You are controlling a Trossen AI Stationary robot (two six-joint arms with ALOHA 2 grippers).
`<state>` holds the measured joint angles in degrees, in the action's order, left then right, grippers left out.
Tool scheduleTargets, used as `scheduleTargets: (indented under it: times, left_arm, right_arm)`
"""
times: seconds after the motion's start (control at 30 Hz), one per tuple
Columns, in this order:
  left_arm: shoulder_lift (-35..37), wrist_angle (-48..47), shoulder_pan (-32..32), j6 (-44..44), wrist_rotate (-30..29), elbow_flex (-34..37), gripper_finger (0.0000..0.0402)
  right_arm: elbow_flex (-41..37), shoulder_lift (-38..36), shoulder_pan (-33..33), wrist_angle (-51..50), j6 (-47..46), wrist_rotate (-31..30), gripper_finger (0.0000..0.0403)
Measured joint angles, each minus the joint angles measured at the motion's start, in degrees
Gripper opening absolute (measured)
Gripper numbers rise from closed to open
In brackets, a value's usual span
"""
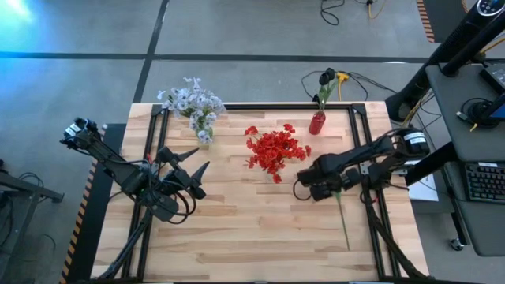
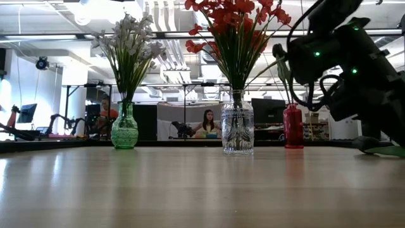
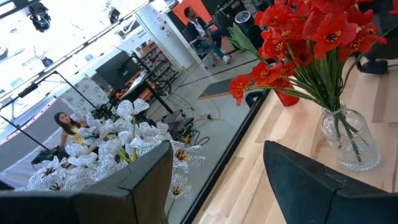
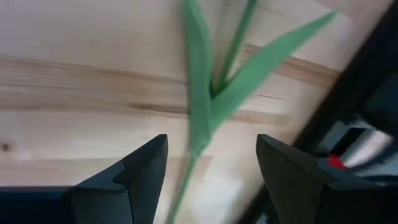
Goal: Sort flowers into vase by color
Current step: Put the black flower into the red vase
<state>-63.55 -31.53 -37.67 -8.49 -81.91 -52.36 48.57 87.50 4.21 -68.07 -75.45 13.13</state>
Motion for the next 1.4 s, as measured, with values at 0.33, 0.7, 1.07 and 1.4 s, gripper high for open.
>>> scheduleTargets:
  times: [0.33,0.7,1.07,1.4]
  left_arm:
    - [0.0,0.0,0.0,-0.2,0.0,0.0,0.0233]
    - [0.0,0.0,0.0,-0.2,0.0,0.0,0.0233]
    - [0.0,0.0,0.0,-0.2,0.0,0.0,0.0233]
    - [0.0,0.1,0.0,-0.2,0.0,0.0,0.0233]
  right_arm:
    - [-4.3,0.0,4.9,6.1,-5.6,-1.7,0.0223]
    - [-7.5,-0.2,5.0,13.0,-3.9,-0.9,0.0142]
    - [-7.6,-0.1,5.1,14.8,-2.3,-1.6,0.0016]
    - [-8.0,-6.5,7.4,12.8,-8.0,-5.0,0.0013]
